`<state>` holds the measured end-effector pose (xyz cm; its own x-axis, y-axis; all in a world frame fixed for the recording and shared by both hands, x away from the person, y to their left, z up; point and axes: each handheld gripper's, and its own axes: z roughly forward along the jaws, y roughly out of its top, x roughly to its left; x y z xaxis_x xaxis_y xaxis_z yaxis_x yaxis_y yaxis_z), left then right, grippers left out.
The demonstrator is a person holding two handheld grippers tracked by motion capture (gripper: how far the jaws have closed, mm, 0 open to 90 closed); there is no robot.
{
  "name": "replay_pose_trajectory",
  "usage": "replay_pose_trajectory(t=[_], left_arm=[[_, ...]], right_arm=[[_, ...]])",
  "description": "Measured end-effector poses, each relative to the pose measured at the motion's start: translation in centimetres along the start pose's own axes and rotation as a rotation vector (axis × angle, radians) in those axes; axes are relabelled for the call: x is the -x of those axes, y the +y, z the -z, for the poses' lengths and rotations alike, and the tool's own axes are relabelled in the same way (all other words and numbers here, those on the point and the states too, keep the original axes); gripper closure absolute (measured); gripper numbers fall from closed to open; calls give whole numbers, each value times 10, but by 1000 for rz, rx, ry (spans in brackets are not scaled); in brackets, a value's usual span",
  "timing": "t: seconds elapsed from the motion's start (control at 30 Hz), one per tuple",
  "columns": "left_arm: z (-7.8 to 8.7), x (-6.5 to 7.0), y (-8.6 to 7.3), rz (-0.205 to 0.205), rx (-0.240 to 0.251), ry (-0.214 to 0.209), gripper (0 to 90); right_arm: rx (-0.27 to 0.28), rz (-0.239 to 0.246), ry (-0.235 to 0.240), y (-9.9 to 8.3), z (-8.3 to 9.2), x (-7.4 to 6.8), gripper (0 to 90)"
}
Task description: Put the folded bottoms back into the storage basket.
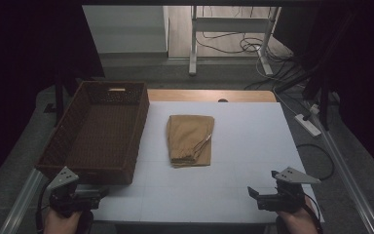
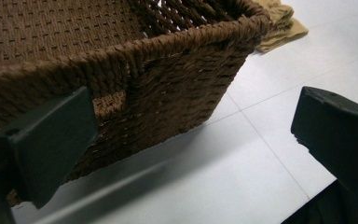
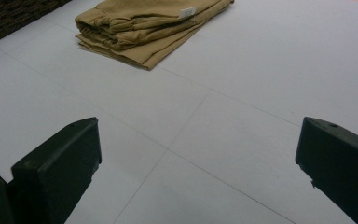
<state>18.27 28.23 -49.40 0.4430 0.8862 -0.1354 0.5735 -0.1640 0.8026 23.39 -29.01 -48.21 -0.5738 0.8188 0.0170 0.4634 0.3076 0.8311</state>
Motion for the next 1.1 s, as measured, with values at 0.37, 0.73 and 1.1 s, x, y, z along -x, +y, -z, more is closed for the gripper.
replay_pose_trajectory(t=[0.37, 0.73, 1.1], left_arm=[[-1, 0, 0, -5, -10, -1, 0], [-1, 2, 0, -22, -22, 5, 0], [-1, 4, 1, -30, -29, -14, 1]], right_arm=[[-15, -4, 15, 1, -2, 1, 10], [-19, -13, 25, 1, -2, 2, 10], [-22, -10, 32, 1, -3, 2, 10]])
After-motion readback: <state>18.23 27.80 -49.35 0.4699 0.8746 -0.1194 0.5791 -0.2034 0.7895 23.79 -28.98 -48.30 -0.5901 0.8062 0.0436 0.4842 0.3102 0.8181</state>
